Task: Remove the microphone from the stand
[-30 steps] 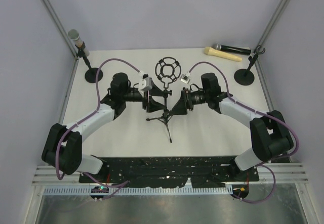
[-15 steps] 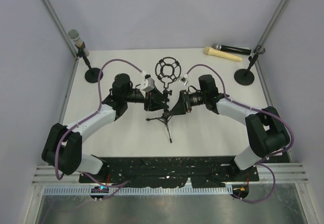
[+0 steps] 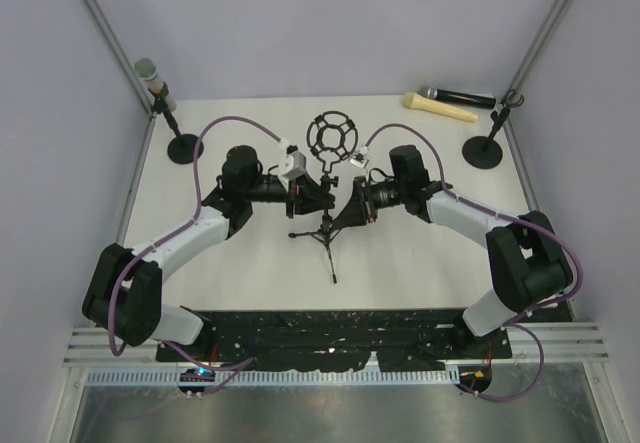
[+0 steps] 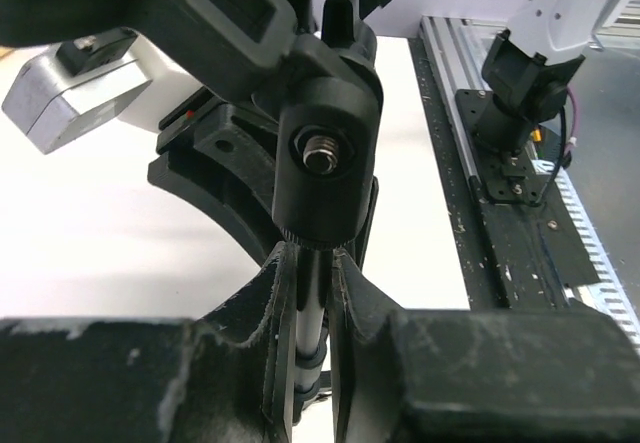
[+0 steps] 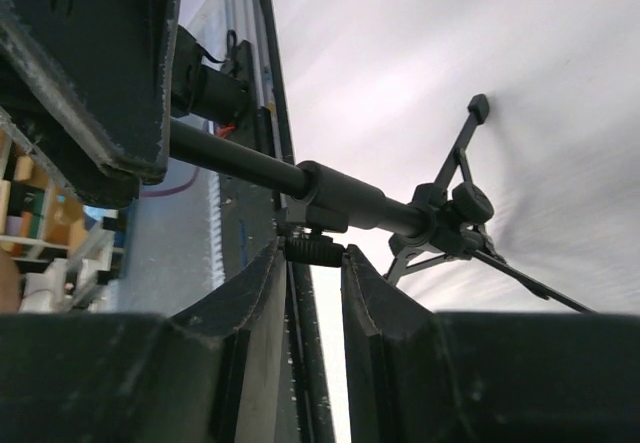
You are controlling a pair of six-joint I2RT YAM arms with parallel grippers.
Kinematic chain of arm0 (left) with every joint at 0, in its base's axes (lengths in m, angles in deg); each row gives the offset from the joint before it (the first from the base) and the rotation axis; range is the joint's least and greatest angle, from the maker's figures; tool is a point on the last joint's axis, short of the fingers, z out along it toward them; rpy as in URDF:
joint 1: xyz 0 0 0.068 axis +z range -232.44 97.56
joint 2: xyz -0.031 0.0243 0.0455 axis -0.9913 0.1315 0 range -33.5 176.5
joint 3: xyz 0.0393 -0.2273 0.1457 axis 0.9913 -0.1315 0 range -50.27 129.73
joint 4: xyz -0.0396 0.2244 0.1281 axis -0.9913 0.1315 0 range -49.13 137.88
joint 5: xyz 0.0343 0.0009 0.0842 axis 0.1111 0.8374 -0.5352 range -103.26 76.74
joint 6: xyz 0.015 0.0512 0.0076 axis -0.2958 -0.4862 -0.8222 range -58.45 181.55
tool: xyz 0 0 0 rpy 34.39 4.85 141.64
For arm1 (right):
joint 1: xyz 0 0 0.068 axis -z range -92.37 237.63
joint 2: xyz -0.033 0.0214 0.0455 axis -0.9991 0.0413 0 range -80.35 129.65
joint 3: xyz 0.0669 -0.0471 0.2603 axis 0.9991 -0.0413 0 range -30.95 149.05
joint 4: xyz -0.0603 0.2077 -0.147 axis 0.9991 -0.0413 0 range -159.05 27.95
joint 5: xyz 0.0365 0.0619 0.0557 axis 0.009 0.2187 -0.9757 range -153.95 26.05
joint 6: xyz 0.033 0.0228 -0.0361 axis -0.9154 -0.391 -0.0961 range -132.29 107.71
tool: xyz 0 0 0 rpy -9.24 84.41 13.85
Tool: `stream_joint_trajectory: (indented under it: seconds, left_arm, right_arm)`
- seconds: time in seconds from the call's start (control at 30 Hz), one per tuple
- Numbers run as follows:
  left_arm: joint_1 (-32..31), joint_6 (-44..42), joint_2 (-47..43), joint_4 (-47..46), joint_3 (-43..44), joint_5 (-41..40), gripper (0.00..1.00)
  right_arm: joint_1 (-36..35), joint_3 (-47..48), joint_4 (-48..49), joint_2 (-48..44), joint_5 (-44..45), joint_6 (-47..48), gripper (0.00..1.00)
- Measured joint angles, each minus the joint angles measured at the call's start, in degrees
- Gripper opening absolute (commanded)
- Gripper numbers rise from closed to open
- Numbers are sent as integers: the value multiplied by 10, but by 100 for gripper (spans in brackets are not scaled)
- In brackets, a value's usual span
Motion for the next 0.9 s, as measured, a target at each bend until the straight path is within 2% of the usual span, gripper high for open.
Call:
stream_joint_trajectory:
  seconds: [0.13,0.3,0.43,0.5,0.6,0.67,0.7,0.73,0.77,0.83,0.9]
  left_arm:
    - [0,4,0,-4,0,-23,10]
    - [-3,5,0,-6,0,-49,4]
    - [-6,6,0,-9,0,-71,4]
    - [-8,9,0,-9,0,-78,4]
    - [-11,15,1,-12,0,-88,3]
    - [-12,17,2,-16,0,-92,3]
    - [-13,17,3,-18,0,-94,3]
    - [-13,19,3,-18,0,-92,3]
    - [-13,21,3,-17,0,-91,3]
    - [-13,26,3,-18,0,-88,3]
    - [-13,28,3,-18,0,-88,3]
  right_arm:
    - [-2,29,-63,-6,37,77,6]
    - [-12,34,-94,-35,102,155,6]
    - [-26,20,-91,-68,169,207,6]
    - [-34,2,-76,-89,198,229,9]
    - [-44,-35,-40,-123,237,257,34]
    - [-46,-55,-17,-139,251,268,53]
    - [-46,-61,-13,-145,259,272,69]
    - [-44,-69,-10,-153,274,280,74]
    - [-40,-76,-10,-158,289,287,85]
    - [-31,-79,-16,-160,305,297,95]
    - [-23,-78,-23,-160,304,300,97]
